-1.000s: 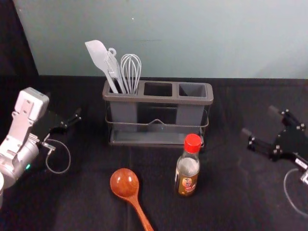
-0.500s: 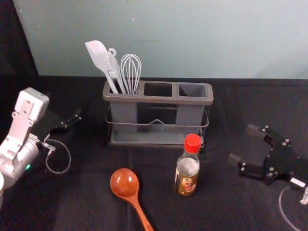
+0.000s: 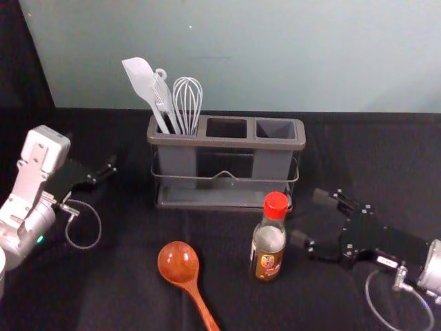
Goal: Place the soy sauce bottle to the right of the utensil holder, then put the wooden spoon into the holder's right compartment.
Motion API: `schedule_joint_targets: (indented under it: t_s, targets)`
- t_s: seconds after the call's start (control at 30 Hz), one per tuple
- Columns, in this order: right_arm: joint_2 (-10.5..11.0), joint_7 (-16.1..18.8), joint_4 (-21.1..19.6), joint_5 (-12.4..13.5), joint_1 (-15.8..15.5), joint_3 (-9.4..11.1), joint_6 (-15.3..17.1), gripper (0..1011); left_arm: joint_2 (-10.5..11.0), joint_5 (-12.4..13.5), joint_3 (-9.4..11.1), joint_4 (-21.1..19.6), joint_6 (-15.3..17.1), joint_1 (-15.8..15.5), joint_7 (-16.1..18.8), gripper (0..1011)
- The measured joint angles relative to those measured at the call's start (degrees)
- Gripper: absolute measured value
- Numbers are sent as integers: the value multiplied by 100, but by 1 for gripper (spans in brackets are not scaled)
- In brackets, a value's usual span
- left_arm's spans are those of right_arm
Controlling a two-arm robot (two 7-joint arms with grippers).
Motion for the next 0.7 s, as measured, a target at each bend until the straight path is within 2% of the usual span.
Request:
schedule_joint_targets:
  t_s: [0.33, 0.7]
  targets:
    - [-273, 32, 190, -338, 495, -387, 141, 1004, 0, 0, 0, 0, 0, 0, 0, 1005]
    - [-482, 2, 346, -455, 778, -595, 207, 1004, 0, 0, 0, 0, 0, 0, 0, 1005]
